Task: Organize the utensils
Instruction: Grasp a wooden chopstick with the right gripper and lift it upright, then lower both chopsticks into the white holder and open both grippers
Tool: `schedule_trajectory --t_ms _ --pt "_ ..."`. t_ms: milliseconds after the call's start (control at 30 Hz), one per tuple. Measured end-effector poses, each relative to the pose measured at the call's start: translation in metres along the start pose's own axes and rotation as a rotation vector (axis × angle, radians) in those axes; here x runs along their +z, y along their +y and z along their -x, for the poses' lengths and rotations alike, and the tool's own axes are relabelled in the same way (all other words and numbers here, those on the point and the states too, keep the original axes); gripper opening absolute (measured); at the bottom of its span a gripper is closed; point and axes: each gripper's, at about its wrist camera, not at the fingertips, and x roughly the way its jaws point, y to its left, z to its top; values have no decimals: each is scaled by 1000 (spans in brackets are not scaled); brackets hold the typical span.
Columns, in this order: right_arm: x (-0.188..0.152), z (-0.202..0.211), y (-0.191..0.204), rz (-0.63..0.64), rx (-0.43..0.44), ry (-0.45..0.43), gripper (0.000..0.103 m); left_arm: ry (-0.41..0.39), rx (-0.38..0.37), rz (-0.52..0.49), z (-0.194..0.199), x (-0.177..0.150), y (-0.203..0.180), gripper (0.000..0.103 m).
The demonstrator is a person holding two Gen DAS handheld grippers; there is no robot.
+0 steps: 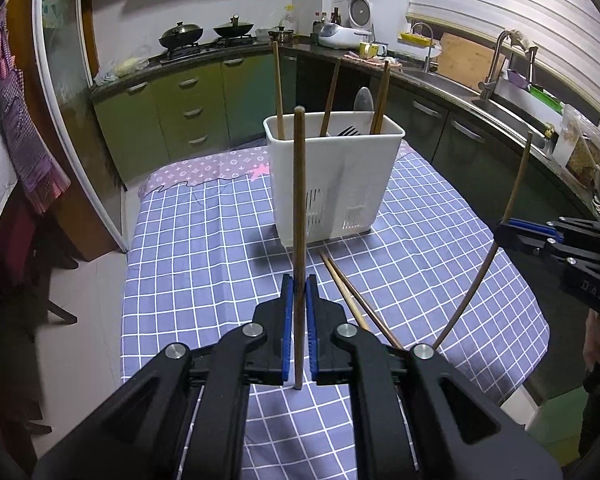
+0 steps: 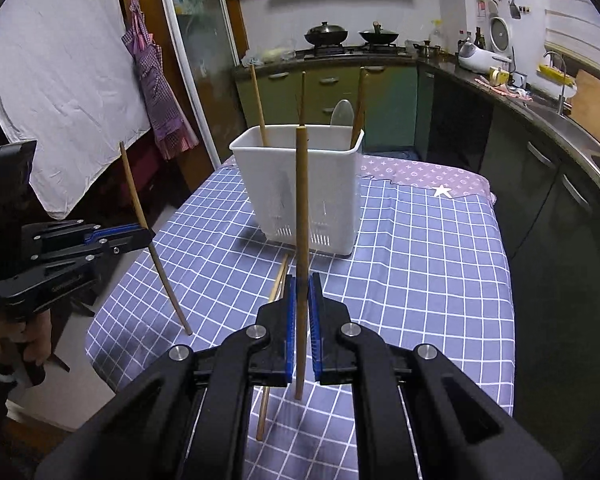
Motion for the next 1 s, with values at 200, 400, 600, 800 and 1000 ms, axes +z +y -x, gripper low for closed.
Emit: schedule_trajectory --t_ms 200,400,600,800,1000 --pt "5 -6 0 -2 3 13 7 -5 -3 -3 1 2 -2 6" --pt "18 -8 0 -4 10 3 7 -11 -10 -10 1 10 -3 6" --pt "46 1 -1 -2 19 -37 7 -37 -21 -13 6 30 -4 6" --pt "91 25 0 -1 25 -124 7 -107 -29 -18 23 75 -5 6" --pt "150 62 -1 -18 18 -290 7 -293 -45 21 55 131 1 6"
